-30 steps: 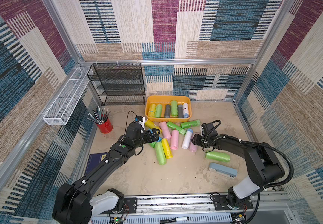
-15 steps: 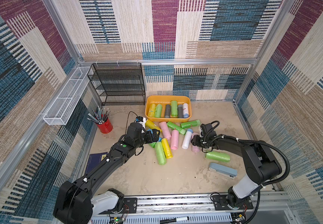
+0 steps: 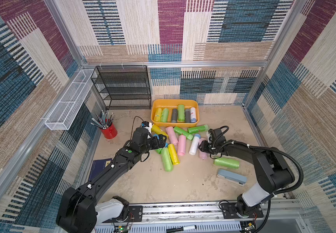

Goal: Put the roll of trash bags into the storage box
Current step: Pick up the roll of trash bags from the center of the board.

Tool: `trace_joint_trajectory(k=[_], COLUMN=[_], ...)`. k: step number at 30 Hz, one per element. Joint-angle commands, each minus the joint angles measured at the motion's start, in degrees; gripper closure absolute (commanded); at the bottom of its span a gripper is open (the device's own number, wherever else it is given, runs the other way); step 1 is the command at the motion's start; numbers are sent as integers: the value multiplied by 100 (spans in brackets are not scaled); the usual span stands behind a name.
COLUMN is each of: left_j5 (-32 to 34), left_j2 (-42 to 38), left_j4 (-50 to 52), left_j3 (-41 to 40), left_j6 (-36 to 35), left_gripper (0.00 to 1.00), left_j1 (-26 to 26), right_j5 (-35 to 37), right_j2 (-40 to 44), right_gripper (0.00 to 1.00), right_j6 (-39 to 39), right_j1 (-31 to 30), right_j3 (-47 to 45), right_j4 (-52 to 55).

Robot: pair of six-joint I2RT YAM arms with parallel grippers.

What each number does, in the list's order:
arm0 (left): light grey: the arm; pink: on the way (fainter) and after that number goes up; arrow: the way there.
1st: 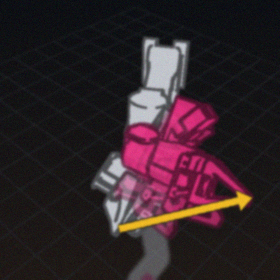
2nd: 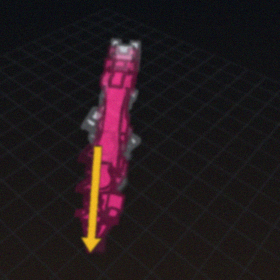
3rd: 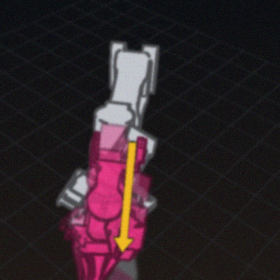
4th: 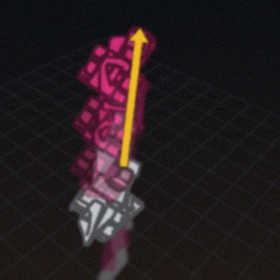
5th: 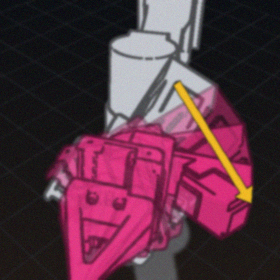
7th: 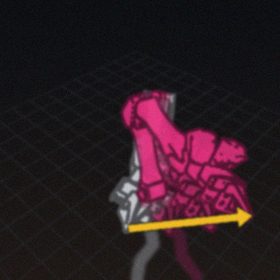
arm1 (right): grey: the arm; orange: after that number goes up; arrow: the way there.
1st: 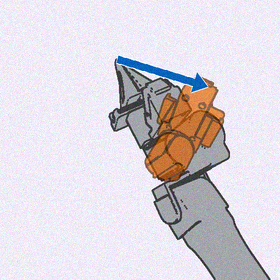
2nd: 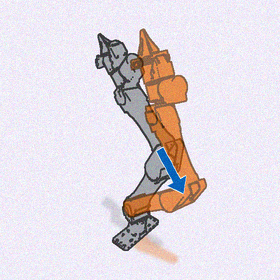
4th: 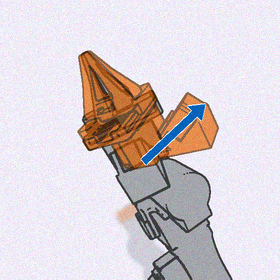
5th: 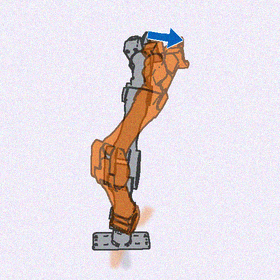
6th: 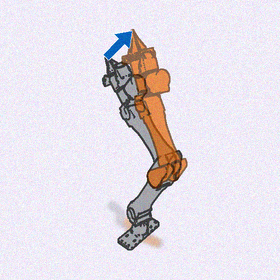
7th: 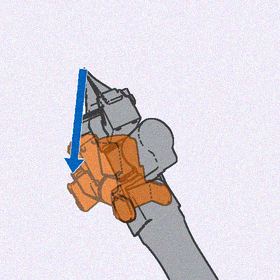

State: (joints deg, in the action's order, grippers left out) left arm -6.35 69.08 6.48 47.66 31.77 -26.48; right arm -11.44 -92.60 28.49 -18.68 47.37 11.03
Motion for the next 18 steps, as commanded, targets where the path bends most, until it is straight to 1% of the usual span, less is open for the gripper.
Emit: trace_joint_trajectory(k=[1,8,14,18], left_j5=[35,29,53,58], left_j2=[-26,13,78,89], left_j4=[66,39,10,148], left_j3=[-37,-56,-55,14], left_j6=[-148,-122,-122,-127], left_gripper=[1,2,2,2], left_j1=[3,2,2,2], right_j5=[-209,-328,-693,-975], right_j2=[154,357,688,805], right_gripper=[56,59,63,63], right_j6=[120,186,433,652], right_j1=[-5,-5,-4,-4], right_j3=[-27,16,-64,-158], right_j4=[-230,-205,-478,-799])
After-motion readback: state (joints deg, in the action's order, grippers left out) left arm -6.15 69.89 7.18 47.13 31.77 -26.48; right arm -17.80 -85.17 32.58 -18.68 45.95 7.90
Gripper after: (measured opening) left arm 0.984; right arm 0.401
